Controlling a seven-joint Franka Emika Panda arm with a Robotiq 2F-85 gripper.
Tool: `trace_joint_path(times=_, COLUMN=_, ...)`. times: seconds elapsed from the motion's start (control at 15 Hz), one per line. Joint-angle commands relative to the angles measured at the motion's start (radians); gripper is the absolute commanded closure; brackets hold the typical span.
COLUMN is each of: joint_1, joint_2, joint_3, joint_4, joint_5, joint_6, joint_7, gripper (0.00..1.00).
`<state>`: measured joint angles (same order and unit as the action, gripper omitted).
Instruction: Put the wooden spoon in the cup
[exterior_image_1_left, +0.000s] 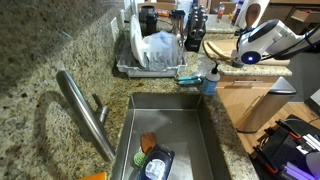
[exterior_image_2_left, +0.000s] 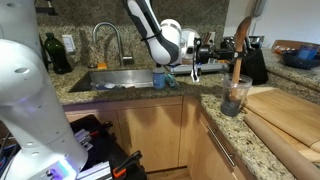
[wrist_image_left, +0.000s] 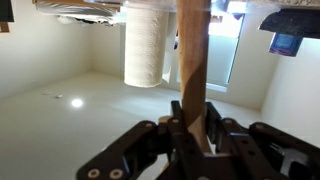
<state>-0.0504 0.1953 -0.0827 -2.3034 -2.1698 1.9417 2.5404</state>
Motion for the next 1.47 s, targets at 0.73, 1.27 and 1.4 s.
trace_joint_path(times=0.73, joint_1=-0.033, joint_2=0.065, joint_3=0.026, joint_4=0.073, joint_5=0.026, joint_6=0.030, joint_7=0.018, gripper=0.56)
trace_joint_path(times=1.27, joint_1=-0.042, joint_2=0.051, joint_3=0.021, joint_4=0.094, joint_5=0.051, joint_6=0.079, joint_7=-0.009, gripper=0.00)
trace_joint_path(times=1.4, joint_1=-0.049, joint_2=0.013, joint_3=0.020, joint_4=0.080, joint_5=0.017, joint_6=0.149, joint_7=-0.022, gripper=0.00)
